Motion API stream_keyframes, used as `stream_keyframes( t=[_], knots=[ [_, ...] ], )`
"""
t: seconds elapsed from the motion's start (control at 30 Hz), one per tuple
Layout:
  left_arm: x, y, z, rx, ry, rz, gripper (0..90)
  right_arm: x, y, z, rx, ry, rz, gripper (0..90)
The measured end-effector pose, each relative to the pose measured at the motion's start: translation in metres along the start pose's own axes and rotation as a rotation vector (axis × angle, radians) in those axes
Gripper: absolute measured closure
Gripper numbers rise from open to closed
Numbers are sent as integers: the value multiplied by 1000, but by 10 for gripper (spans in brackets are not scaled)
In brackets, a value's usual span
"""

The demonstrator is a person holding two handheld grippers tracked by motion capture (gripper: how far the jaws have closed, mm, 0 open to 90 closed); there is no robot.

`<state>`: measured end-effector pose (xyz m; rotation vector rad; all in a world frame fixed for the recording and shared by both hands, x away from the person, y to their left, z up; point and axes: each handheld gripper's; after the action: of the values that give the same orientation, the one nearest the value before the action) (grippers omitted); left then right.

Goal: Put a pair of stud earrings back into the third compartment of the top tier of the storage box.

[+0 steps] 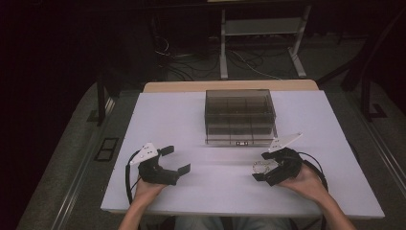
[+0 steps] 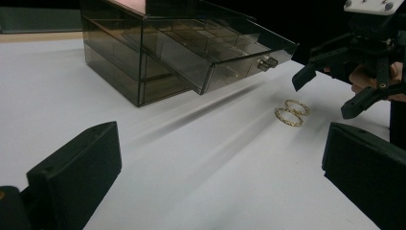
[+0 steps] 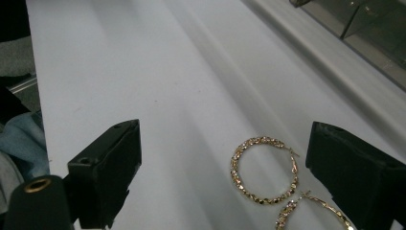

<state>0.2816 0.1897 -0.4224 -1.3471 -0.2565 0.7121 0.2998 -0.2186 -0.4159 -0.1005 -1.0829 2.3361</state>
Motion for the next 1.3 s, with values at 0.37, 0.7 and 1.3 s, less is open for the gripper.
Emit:
stream_keyframes(
  t=[0.37, 0.7, 1.3],
  knots=[
    [0, 0, 0, 4, 3, -4, 0, -2, 4, -11, 53, 10, 18, 224],
    [0, 0, -1, 7, 4, -3, 0, -3, 8, -17, 88, 25, 16, 434],
    [0, 0, -1, 7, 6, -4, 0, -3, 9, -21, 115, 49, 28, 765]
  ],
)
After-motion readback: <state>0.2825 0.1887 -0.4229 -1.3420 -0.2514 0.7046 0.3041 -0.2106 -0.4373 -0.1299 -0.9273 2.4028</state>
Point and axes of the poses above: each handheld gripper's, and its own axes: z roughly backward along the jaws, y roughly out of its underside, x roughly to its left, and after that the axes turned 4 degrees about -x, right-handed
